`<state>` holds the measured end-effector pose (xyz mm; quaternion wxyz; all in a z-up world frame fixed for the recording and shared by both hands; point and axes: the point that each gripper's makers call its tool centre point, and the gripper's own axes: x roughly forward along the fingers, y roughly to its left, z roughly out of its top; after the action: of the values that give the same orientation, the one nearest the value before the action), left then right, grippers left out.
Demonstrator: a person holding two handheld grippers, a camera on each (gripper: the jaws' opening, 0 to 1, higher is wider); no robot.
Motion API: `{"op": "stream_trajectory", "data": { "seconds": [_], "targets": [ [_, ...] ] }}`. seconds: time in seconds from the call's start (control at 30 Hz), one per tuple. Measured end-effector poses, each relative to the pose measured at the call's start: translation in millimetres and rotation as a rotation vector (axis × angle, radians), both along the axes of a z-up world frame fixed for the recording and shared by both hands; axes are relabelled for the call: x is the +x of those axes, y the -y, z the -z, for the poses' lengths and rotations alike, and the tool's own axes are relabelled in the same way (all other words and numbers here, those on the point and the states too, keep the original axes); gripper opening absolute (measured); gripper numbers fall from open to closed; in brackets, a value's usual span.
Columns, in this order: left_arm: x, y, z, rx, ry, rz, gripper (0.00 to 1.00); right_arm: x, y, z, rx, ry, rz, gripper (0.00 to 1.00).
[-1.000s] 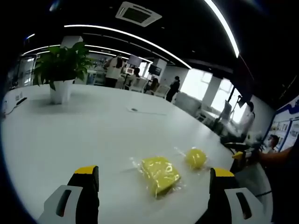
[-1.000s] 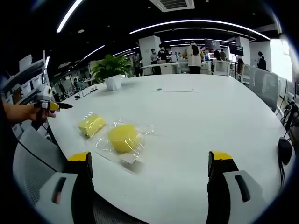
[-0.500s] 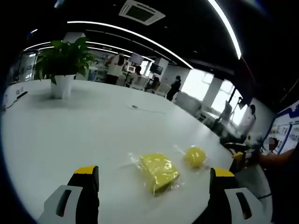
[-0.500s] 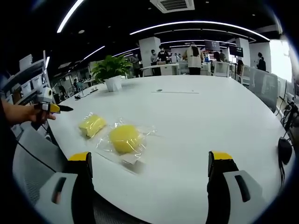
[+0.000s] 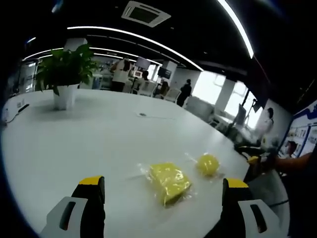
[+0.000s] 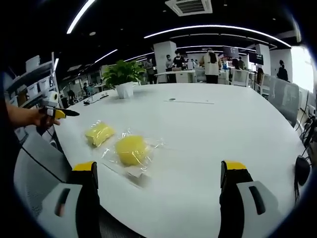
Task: Compare the silicone blocks by pressing each to a similar depth, holding the contact briefly, and releasing to observe deformation and rebound differences across the visible hardness samples.
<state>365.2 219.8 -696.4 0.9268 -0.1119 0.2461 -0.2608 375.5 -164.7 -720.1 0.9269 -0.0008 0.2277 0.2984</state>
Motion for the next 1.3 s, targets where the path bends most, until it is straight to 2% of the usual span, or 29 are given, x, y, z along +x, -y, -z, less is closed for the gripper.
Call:
{"op": "stream_trajectory", "data": {
  "seconds": [0.13,0.2,0.3,0.37,0.4,0.43,0.47,0.5,0.7,0.83,1.3],
  "targets": [
    [0.2,4,0.9,0.014,-0.008,0.005,1.00,-1,7,9.8,-0.015,-0.029,0.022,0.97],
    [-1.0,8,-2.5,0.023,-0.001,0.015,1.00,-4,3,9.3,-0.013,-0.038,0.011,0.97],
    [2.5,10,-5.5,0.072,0.082,0.046,1.00,-4,-2,15.4,-0.028,-0.039,-0.031,0.97],
    [2.1,10,-1.2,0.052,0.050,0.036,1.00,-1,0,16.2,-0.014,-0.045,-0.016,0.97],
    [1.2,9,0.3,0.041,0.019,0.022,1.00,-4,-1,13.8,-0.003,-0.072,-0.010,0.97],
    [2.2,9,-4.9,0.037,0.028,0.028,1.00,-4,-1,7.2,0.007,-0.057,-0.006,0.97],
    [2.5,10,-7.9,0.033,0.038,0.032,1.00,-3,-2,-5.0,0.028,0.000,0.004,0.97],
    [4.0,11,-10.5,0.037,0.048,0.039,1.00,-4,-1,-5.5,0.023,-0.001,0.004,0.97],
    [9.4,13,-5.5,0.043,0.016,0.053,1.00,-2,20,-2.8,0.017,-0.019,0.067,0.97],
    [9.8,14,-8.8,0.036,0.019,0.052,1.00,-6,19,-2.6,0.015,-0.022,0.062,0.97],
    [7.7,14,4.2,0.013,-0.008,0.068,1.00,-4,19,2.4,0.020,-0.042,0.071,0.97]
  ]
}}
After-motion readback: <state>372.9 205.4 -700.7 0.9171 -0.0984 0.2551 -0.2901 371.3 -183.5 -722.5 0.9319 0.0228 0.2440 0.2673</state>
